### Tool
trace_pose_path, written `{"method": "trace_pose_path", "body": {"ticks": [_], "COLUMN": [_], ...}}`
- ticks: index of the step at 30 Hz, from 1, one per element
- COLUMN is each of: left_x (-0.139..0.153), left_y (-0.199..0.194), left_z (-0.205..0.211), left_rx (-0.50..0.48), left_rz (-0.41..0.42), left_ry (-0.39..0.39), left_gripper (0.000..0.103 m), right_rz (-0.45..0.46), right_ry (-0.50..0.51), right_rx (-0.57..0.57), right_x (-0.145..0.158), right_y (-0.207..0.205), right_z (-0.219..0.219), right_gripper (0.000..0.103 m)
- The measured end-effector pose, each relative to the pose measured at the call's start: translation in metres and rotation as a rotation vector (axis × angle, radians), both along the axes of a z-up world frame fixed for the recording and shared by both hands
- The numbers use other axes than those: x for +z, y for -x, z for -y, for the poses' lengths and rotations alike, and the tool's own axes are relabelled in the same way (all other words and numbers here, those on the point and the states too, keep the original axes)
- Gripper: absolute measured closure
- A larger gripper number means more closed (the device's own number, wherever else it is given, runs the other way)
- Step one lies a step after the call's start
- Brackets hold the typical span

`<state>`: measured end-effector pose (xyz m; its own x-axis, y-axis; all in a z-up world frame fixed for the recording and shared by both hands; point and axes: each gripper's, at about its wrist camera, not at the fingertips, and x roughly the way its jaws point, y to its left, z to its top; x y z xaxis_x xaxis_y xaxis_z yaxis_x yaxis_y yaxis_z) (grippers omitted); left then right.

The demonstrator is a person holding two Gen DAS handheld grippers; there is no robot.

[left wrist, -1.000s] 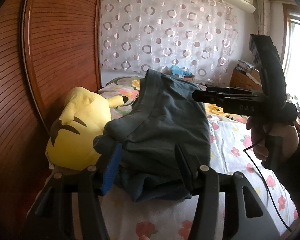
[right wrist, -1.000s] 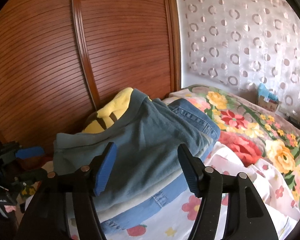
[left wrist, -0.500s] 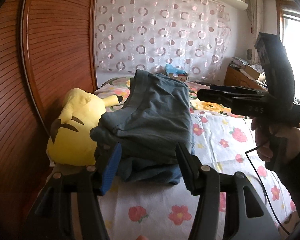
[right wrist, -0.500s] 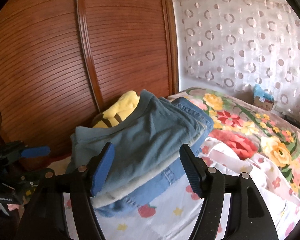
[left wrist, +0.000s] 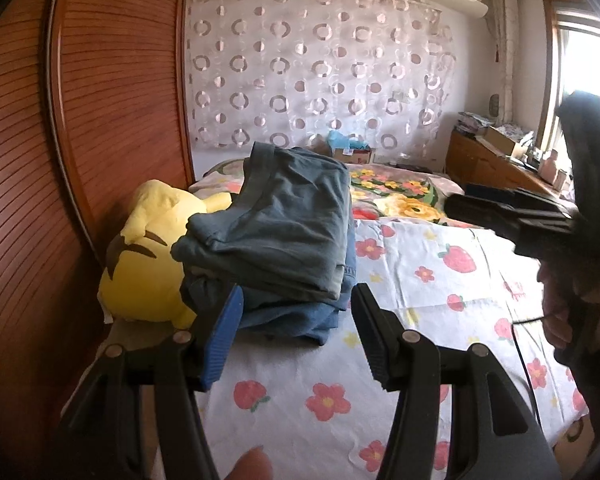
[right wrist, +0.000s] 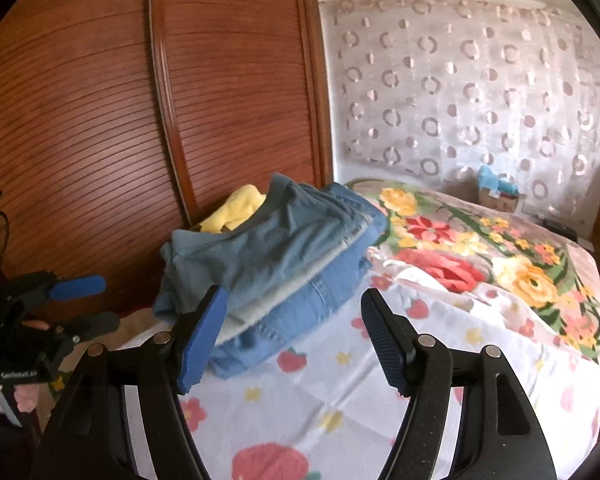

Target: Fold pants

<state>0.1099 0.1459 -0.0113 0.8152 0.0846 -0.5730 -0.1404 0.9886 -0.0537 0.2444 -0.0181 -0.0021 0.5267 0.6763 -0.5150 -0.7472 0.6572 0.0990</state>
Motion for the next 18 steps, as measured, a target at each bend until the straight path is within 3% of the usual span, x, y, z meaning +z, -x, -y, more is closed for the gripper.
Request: {"method": "trace_pose_path", "body": {"ticks": [18], "left_x": [-0.005], "left_y": [0.019], "left_z": [0.051], "left_rx": [-0.071], "left_rz": [0.021], "left_ry": [0.014], "left_gripper": [0.047], "right_rz": [0.021], "right_ry": [-0.011], "right_rx": [-0.125], "right_x": [0.001], "right_y": [0.069], "right_z": [0.071], "right_gripper": [0.028]}}
